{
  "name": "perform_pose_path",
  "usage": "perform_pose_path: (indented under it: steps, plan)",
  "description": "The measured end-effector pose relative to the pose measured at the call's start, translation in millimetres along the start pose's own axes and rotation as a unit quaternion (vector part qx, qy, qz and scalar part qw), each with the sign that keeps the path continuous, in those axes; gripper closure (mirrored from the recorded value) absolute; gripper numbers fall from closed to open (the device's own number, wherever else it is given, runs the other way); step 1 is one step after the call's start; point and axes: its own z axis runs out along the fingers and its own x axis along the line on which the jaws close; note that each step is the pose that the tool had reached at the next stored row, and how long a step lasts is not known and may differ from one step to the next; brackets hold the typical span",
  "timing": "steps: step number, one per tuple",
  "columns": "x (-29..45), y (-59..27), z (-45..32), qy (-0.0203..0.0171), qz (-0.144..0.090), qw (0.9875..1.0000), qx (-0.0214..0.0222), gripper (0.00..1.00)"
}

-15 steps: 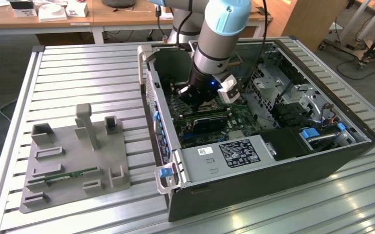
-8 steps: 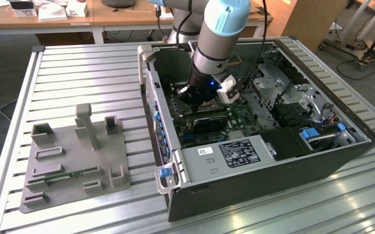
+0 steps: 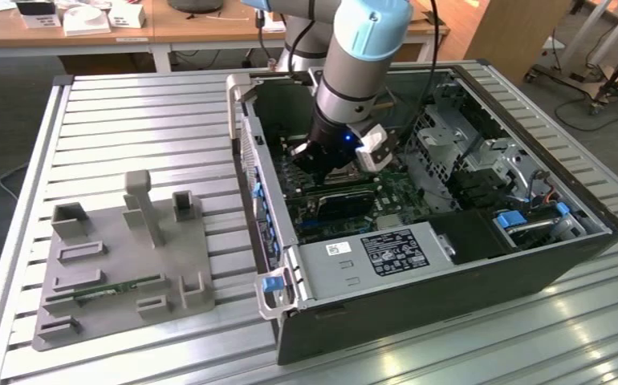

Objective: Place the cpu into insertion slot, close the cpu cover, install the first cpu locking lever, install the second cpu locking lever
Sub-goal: 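Install the second cpu locking lever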

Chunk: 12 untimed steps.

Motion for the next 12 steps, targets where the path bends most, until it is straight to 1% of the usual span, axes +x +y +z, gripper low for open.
perform_pose_path:
  steps: [2, 6, 12]
  plan:
    - [0.1, 0.0, 0.3, 0.0, 0.0, 1.0, -0.0006, 0.9]
    - [0.1, 0.0, 0.7, -0.0003, 0.0, 1.0, -0.0034, 0.9]
    - [0.1, -0.1, 1.2, -0.0002, 0.0, 1.0, -0.0034, 0.9]
